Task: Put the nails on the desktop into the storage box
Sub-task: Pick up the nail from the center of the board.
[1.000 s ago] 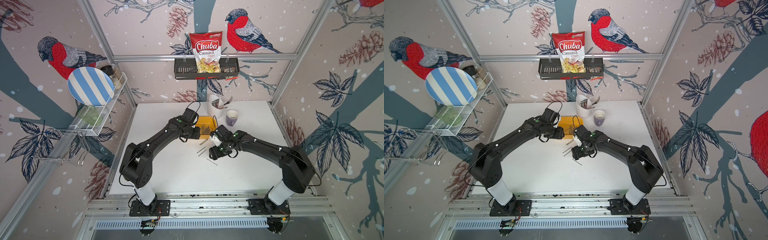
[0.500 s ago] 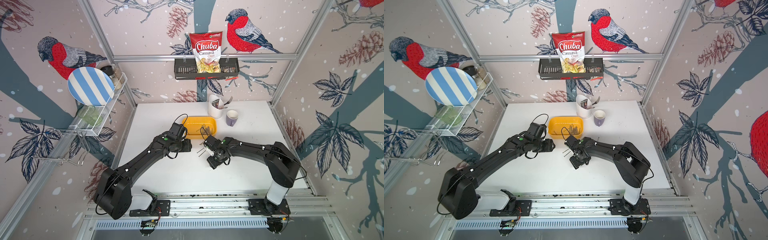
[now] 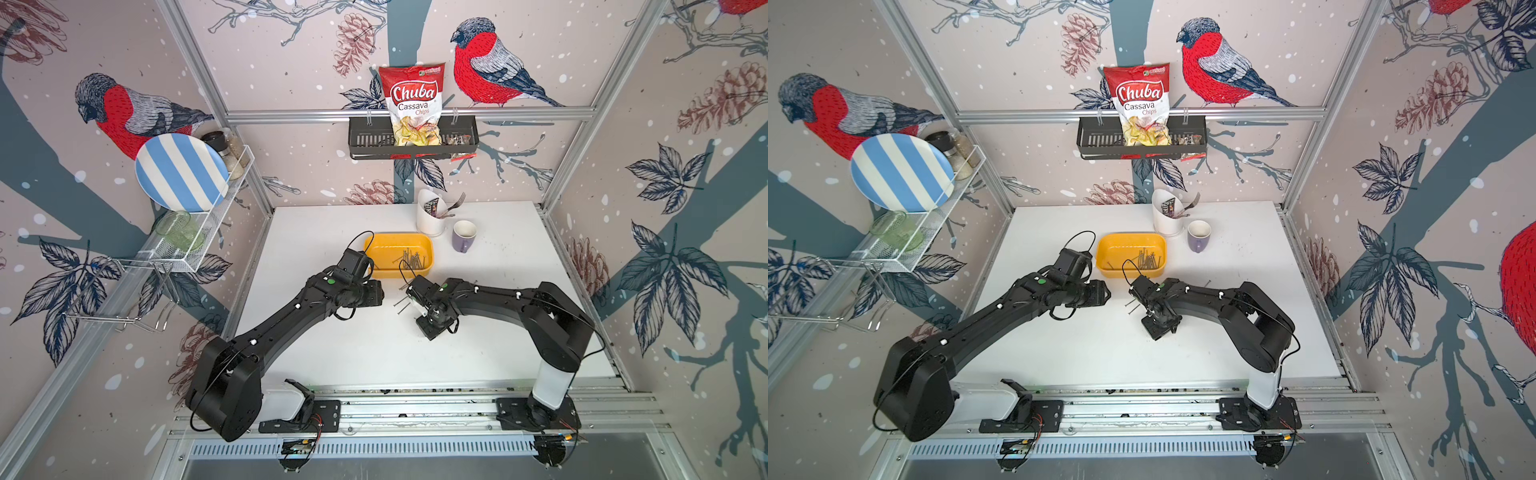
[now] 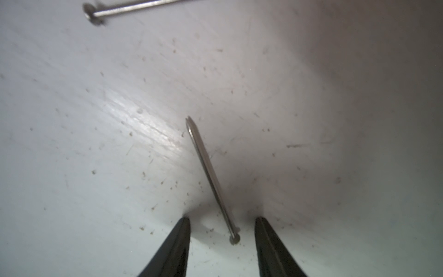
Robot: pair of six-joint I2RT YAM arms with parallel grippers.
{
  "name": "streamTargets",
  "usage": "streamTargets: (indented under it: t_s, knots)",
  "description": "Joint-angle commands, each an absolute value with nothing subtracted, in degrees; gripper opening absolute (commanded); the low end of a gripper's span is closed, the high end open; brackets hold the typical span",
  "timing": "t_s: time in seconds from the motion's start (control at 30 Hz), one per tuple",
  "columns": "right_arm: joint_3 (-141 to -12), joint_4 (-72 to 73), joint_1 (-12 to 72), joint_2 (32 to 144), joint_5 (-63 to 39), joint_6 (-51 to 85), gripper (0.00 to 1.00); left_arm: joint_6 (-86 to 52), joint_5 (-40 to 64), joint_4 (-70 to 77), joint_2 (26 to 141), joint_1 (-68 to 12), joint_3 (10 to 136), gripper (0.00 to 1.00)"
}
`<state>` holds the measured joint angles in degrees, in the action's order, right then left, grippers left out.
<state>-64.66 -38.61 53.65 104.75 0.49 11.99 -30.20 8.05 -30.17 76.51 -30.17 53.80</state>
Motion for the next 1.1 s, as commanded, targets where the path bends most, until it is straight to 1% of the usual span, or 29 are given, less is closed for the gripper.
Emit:
streamTargets:
  t_s: [0.0, 0.2, 0.27, 0.37, 0.43, 0.47, 0.5, 0.63, 0.8, 0.93, 1.07]
  knots:
    - [-64.7, -37.5, 53.9, 106.3, 0.3, 12.3, 0.46, -30.9, 8.8, -28.7, 76.2, -29.9, 53.4, 0.61]
    - [-66.2, -37.4, 54.2, 108.4, -0.2, 11.7, 0.38, -31.4, 8.7, -28.7, 75.1, -30.0, 52.2, 0.61]
    - [-66.4, -37.4, 54.4, 108.6, -0.6, 11.4, 0.34, -31.5, 8.6, -28.7, 74.9, -29.9, 51.8, 0.61]
    - [-65.9, -37.6, 54.8, 108.7, -0.6, 11.2, 0.23, -31.6, 8.5, -28.7, 74.6, -29.9, 51.3, 0.62]
    - [-65.4, -37.6, 55.0, 108.9, -0.4, 11.3, 0.13, -31.8, 8.5, -28.6, 74.6, -30.0, 50.9, 0.62]
    - [-65.3, -37.8, 55.0, 108.9, 0.0, 11.5, 0.03, -31.8, 8.5, -28.4, 74.6, -30.0, 50.9, 0.62]
    - [-65.4, -38.0, 55.2, 109.0, 0.5, 11.7, 0.0, -31.9, 8.6, -28.3, 74.5, -30.0, 50.8, 0.62]
    - [-67.2, -38.8, 55.8, 108.4, 1.2, 11.9, 0.0, -31.9, 9.0, -28.0, 75.1, -29.9, 50.8, 0.62]
    - [-72.1, -39.6, 55.1, 104.8, 0.8, 12.0, 0.0, -32.1, 8.9, -27.8, 75.0, -29.9, 51.1, 0.62]
    - [-76.0, -39.9, 52.3, 101.4, -1.9, 13.2, 0.0, -33.0, 8.6, -26.9, 74.3, -29.9, 51.0, 0.62]
    - [-79.8, -39.5, 47.5, 98.0, -6.5, 15.7, 0.0, -34.5, 8.5, -25.3, 73.0, -29.6, 50.4, 0.63]
